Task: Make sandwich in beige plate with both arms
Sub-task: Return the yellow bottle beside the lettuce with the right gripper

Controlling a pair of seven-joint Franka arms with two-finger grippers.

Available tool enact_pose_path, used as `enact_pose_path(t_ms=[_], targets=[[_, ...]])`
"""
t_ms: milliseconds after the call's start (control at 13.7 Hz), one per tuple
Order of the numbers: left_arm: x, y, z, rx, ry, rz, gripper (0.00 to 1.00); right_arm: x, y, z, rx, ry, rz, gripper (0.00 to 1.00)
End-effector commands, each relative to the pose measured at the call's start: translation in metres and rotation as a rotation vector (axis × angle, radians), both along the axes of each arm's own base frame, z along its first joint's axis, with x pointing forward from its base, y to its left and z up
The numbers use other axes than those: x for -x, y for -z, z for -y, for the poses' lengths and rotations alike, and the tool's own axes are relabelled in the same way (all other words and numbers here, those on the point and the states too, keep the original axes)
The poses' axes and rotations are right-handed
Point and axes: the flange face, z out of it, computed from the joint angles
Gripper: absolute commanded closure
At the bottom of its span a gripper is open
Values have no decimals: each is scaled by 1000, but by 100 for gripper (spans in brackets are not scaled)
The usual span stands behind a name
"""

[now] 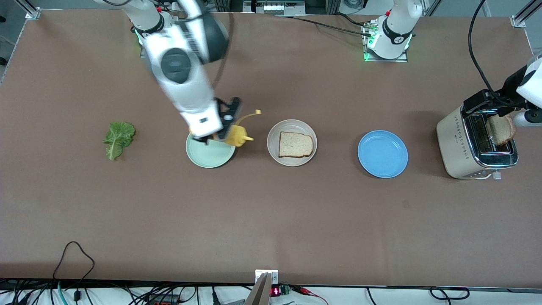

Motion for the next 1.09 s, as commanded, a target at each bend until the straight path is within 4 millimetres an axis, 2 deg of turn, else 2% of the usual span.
enact_pose_path(t_ms=[0, 73, 219, 365, 438, 729, 948, 1021], targets=[[-4, -3, -3, 13, 11, 5, 0, 3, -14, 90, -166, -72, -56, 96], [-3, -3, -3, 13, 11, 5, 0, 4, -7, 127, -233, -96, -69, 96], [-4, -4, -1, 13, 15, 7, 0, 4, 21, 202, -386, -125, -79, 96], [-5, -6, 2, 12, 20, 16, 0, 11, 61, 262, -559, -173, -51, 97], [-5, -6, 3, 11, 21, 19, 0, 21, 83, 284, -632, -171, -51, 97], [-5, -6, 3, 11, 21, 19, 0, 39, 149, 339, -813, -178, -12, 97], [-6, -4, 2, 14, 16, 16, 0, 54, 215, 368, -996, -190, 23, 97], [-6, -4, 3, 12, 18, 17, 0, 58, 234, 370, -1060, -195, 41, 97]])
